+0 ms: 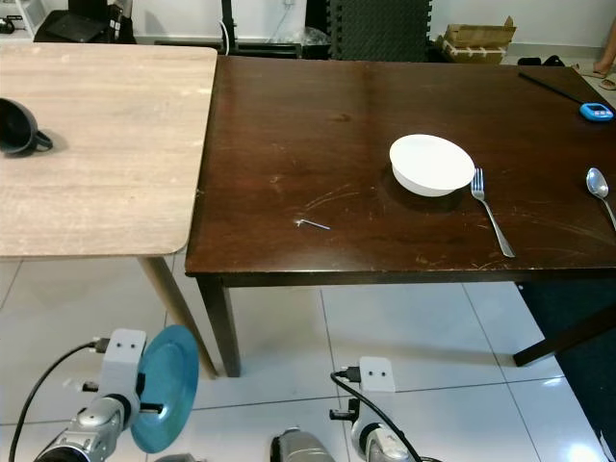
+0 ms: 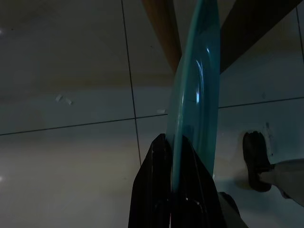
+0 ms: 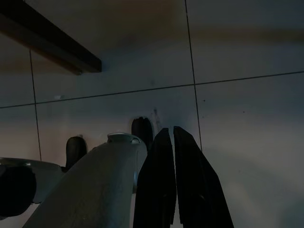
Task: Setting the table
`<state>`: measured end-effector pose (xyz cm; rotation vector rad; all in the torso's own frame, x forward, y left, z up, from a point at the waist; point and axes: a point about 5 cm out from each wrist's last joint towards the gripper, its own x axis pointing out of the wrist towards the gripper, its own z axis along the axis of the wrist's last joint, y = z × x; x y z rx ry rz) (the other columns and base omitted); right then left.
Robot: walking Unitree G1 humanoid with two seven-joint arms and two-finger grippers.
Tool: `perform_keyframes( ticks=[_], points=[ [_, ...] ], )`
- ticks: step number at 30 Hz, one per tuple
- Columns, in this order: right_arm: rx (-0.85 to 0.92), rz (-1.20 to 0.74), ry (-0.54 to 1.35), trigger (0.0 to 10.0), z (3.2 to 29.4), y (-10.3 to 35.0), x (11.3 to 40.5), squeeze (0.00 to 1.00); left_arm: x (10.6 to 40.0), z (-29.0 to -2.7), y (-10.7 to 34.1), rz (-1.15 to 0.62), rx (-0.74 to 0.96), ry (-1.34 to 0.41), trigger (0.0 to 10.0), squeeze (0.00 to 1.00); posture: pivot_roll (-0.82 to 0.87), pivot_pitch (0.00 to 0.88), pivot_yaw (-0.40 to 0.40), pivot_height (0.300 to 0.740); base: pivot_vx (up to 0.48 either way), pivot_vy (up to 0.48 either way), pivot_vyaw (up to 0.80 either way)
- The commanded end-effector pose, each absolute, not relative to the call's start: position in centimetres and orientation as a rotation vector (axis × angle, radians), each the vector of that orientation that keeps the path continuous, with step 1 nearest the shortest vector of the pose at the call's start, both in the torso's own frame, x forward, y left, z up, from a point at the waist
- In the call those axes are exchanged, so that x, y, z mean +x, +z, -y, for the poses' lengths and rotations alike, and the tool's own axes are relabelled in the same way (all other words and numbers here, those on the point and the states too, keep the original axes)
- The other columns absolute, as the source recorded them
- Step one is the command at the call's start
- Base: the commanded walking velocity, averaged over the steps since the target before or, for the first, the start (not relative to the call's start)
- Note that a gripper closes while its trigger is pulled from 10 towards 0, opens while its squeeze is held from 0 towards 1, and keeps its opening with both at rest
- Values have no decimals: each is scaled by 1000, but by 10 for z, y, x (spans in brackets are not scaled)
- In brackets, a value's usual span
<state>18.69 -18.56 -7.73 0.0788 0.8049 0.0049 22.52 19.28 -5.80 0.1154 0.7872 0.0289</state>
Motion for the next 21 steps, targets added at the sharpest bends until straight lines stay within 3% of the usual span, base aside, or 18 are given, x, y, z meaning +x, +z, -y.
perform_keyframes(
  ticks=[1, 21],
  points=[
    [80, -832, -6, 10000, 187, -81, 179, 0, 223, -191, -60, -797, 121, 28, 10000, 0, 41, 42, 24, 740, 0, 0, 0],
    [78, -823, -6, 10000, 185, -79, 185, 0, 226, -190, -58, -790, 122, 31, 10000, 0, 42, 27, 24, 740, 0, 0, 0]
  ],
)
